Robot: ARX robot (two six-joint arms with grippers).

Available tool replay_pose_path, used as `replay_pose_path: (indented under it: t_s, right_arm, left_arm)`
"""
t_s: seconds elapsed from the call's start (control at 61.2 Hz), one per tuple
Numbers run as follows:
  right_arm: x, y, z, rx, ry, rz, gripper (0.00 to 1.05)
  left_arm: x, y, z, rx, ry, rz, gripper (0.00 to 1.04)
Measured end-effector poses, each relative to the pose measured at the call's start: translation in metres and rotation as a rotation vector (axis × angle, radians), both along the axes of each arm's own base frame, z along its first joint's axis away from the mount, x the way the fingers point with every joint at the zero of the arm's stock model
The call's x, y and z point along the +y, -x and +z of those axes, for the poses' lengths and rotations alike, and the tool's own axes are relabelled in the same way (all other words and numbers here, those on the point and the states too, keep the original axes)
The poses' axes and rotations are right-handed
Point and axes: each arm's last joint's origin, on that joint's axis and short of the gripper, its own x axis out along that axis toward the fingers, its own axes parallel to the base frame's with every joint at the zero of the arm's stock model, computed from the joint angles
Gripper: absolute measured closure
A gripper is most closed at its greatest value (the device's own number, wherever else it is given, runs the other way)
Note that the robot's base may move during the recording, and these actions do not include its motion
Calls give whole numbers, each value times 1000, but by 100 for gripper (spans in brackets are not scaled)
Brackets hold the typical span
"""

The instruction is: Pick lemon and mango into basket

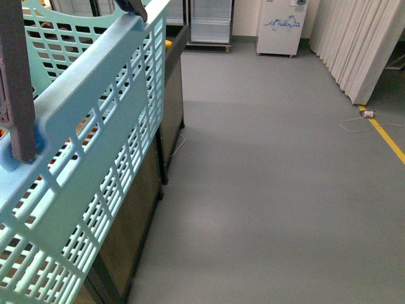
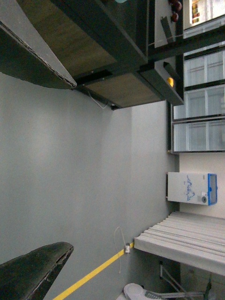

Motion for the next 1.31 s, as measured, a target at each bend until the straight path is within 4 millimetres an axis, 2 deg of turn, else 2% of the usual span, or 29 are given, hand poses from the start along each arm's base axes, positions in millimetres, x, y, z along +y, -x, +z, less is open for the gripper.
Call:
replay_pose_path:
  t_s: [1.306]
  right_arm:
    - [0,0,0,-1,0,3,9]
  left_arm:
    - [0,0,0,2,-2,-7,100]
